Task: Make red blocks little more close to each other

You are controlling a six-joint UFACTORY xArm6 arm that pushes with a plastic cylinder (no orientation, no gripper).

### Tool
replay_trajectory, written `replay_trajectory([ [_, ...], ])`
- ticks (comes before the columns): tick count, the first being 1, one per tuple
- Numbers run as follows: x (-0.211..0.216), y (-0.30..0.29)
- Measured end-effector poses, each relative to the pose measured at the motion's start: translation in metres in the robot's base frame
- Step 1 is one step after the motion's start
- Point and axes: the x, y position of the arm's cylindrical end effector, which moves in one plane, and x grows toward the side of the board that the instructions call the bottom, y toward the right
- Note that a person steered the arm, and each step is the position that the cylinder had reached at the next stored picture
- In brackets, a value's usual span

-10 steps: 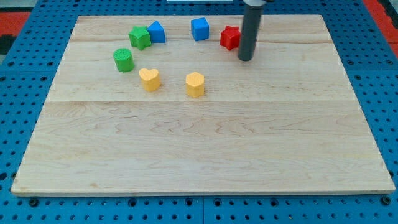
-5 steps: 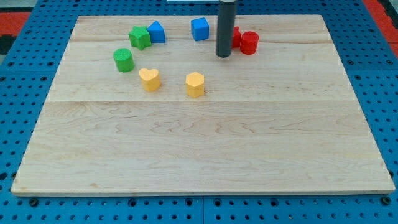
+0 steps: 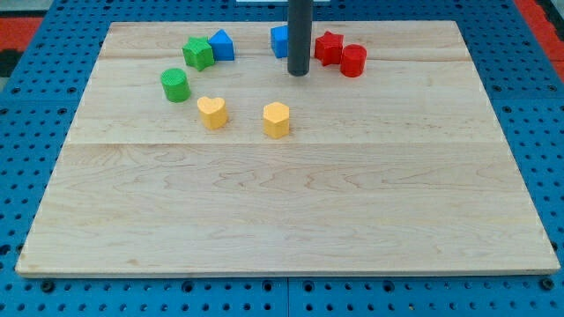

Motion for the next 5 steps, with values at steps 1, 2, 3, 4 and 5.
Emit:
replay_trajectory([
  [1,0.036,0.039],
  [2,0.063,0.101],
  [3,0.064,0.124],
  [4,0.064,0.192],
  [5,0.064,0.217],
])
